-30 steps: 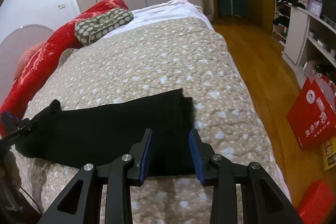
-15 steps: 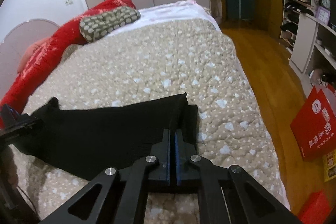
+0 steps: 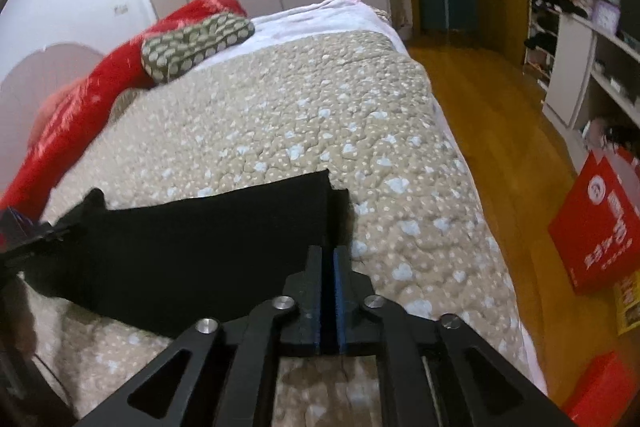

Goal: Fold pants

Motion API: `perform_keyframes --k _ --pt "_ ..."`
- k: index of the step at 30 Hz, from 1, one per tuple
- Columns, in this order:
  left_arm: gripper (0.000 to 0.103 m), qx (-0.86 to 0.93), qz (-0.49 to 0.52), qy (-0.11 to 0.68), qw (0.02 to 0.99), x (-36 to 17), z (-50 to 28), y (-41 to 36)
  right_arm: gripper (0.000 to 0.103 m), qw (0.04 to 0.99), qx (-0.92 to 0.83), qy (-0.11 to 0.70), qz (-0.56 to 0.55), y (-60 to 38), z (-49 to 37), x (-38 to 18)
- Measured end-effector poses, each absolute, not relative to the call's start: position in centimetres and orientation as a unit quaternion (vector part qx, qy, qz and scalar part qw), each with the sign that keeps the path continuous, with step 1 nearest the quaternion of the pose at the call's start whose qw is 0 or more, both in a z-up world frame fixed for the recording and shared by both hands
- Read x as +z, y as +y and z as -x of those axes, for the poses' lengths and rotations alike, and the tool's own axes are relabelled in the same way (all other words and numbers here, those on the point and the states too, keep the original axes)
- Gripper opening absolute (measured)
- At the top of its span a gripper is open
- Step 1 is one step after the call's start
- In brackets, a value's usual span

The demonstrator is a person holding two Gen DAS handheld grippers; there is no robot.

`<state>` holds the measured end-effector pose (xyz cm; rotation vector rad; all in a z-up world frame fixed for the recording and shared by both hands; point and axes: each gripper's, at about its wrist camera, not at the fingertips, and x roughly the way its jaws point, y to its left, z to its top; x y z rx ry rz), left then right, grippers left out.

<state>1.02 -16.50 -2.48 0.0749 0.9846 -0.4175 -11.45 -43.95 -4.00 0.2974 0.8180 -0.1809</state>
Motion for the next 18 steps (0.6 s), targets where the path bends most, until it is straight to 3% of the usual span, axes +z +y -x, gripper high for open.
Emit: perform_keyframes --k 1,2,7,18 --pt "0.074 -0.212 -0.037 0.472 0.855 -2.4 -1.1 -17.1 0.045 0.901 -0.088 0.395 -0.155 -44.2 12.0 -4.0" --pt "0.074 -0.222 -0.04 0.474 0.851 -2.5 -1.2 -17.7 0.047 0.9 -0.086 0.392 -0.171 -44.5 12.7 -4.1" --pt "0.074 -0.258 -0.06 0.476 0.839 -2.4 -1.6 -21.8 0.047 0.887 -0.073 0.385 -0.243 -45.9 15.1 -5.2" --pt "0.074 -0.313 -0.117 0.463 0.821 -2.2 -1.5 -29.6 0.047 0.886 -0.046 0.38 -0.263 -45.8 15.4 -6.0"
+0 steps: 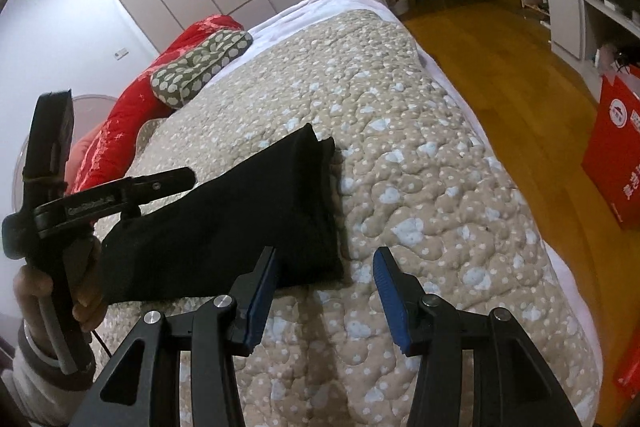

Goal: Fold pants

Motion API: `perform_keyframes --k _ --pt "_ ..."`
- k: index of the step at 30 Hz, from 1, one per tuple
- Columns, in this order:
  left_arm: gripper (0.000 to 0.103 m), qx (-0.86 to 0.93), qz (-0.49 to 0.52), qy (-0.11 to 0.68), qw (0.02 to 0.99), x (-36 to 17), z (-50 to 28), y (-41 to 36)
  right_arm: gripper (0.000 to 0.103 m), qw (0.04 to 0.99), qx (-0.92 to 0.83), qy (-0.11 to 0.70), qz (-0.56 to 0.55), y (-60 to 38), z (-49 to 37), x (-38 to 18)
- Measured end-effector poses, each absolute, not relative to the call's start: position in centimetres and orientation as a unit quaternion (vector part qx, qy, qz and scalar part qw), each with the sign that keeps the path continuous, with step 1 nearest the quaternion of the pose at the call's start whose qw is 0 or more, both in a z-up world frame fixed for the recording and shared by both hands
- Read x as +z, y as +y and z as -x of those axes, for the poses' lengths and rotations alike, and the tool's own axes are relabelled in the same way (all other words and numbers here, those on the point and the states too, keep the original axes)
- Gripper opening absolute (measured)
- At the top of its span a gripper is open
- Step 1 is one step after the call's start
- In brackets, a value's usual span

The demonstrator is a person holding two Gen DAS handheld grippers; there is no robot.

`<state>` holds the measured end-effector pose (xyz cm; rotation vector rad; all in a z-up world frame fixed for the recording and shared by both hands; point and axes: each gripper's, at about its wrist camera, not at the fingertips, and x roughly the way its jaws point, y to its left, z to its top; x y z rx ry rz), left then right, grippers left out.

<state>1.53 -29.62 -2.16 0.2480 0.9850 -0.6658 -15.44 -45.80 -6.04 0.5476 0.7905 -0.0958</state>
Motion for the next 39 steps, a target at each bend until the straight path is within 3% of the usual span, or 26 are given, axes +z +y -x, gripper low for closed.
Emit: perform_keyframes --k 15,39 --pt "0.074 -0.32 -0.121 0.463 0.817 -2.3 -1.5 -30.9 0.047 0.887 -0.047 0.388 -0.245 -45.3 14.7 -6.1" --pt "0.074 -0.432 -0.172 0.498 0.732 -5.9 -1.1 -40.5 0.05 0.893 -0.03 0.352 -0.279 -44.9 14.0 -7.6"
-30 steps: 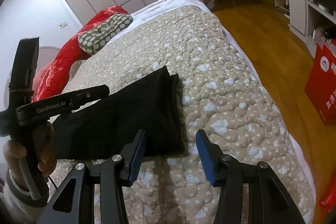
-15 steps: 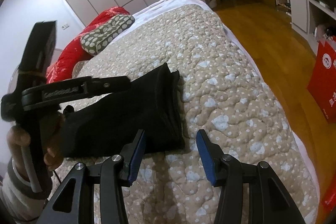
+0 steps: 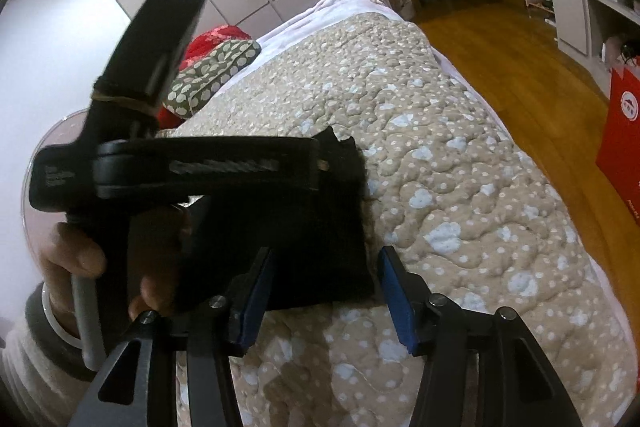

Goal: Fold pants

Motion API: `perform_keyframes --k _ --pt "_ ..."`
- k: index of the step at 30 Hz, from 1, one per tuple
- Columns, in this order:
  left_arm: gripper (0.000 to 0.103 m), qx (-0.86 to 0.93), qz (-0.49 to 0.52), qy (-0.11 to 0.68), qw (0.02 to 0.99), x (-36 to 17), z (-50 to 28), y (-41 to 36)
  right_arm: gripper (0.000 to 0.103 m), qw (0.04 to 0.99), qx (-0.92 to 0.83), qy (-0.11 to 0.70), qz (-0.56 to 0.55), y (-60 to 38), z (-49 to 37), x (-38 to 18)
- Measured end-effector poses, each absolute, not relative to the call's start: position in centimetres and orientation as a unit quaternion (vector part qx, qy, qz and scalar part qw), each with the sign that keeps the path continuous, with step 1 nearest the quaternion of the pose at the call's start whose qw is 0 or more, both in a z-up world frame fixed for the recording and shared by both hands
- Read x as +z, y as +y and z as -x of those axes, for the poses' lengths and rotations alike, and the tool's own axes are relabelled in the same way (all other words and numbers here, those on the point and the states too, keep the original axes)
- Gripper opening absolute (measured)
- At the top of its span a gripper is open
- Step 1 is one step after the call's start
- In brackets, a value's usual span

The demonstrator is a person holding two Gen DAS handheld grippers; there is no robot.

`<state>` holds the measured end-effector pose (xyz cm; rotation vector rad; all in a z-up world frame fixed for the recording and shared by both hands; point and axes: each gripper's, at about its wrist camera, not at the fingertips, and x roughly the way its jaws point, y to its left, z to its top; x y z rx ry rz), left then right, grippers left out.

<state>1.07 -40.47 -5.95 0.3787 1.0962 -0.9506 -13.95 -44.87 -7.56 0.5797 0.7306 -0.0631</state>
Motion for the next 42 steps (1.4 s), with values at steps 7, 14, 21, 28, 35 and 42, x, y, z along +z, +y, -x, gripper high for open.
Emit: perform_keyframes --k 7,14,21,28,35,42 --pt "0.06 -0.435 -0.127 0.504 0.735 -3.7 -2.0 -38.2 0.013 0.889 0.008 0.341 -0.306 -44.6 12.2 -7.0" --pt "0.06 -0.403 -0.049 0.453 0.793 4.4 -4.2 -26.9 0.013 0.922 0.075 0.293 -0.243 -40.4 11.0 -0.2" --pt "0.06 -0.277 0.013 0.446 0.851 5.6 -5.7 -11.5 0.013 0.914 0.19 0.299 -0.196 -30.8 6.4 1.6" --pt "0.06 -0.189 0.053 0.485 0.852 2.1 -5.2 -3.5 0.03 0.866 0.243 0.398 -0.178 -21.1 0.6 -4.3" --pt "0.06 -0.204 0.045 0.481 0.851 0.8 -3.7 -4.6 0.036 0.873 0.266 0.375 -0.163 -25.0 3.4 -0.6" --pt "0.06 -0.202 0.016 0.487 0.849 -1.2 -2.3 -8.1 0.029 0.902 0.122 0.408 -0.067 -27.3 0.8 -2.5"
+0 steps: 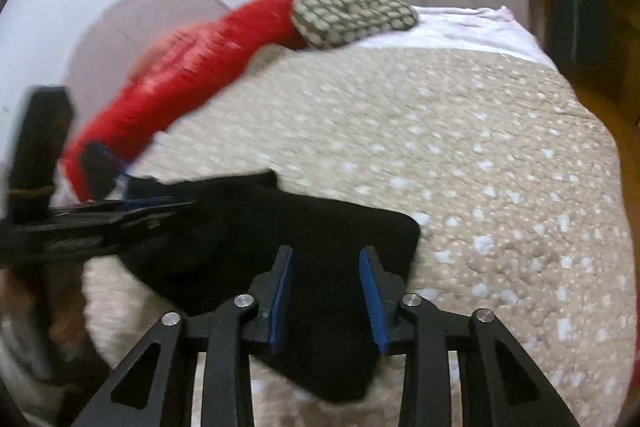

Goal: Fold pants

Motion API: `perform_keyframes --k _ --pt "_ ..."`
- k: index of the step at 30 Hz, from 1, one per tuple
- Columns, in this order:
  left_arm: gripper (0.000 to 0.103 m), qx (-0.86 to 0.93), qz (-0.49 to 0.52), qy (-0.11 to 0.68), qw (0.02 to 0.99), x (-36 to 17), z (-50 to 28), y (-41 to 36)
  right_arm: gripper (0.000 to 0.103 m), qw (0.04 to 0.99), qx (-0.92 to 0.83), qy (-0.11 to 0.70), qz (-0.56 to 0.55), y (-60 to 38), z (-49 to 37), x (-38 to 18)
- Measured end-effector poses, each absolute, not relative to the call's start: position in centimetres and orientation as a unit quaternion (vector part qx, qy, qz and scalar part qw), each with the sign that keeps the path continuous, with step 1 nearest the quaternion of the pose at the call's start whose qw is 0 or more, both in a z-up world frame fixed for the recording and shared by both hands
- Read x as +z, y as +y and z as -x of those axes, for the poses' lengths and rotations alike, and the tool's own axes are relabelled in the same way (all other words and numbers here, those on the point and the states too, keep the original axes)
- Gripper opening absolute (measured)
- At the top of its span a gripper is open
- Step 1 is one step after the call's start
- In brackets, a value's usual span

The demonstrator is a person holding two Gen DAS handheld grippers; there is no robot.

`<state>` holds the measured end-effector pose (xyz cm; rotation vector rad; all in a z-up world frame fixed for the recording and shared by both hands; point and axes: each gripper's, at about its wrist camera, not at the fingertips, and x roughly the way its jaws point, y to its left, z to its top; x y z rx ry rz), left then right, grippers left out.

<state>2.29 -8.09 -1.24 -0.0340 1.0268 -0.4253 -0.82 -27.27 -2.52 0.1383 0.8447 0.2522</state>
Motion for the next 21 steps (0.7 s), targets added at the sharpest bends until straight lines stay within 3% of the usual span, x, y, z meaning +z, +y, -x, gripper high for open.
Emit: perform_keyframes --k 7,14,21 --pt "0.061 -0.169 -0.005 0.495 0.852 -3.9 -1.5 -8.7 0.028 0.897 0.107 0.426 -0.055 -26.7 -1.7 -4.9" --pt "0.061 -0.169 0.004 0.494 0.853 -4.0 -1.3 -8.4 0.028 0.901 0.134 0.41 -0.04 -26.5 2.9 -1.8" --pt "0.062 -0.166 0.002 0.491 0.855 -4.0 -0.9 -8.6 0.029 0.892 0.121 0.431 -0.057 -26.5 4.9 -4.6"
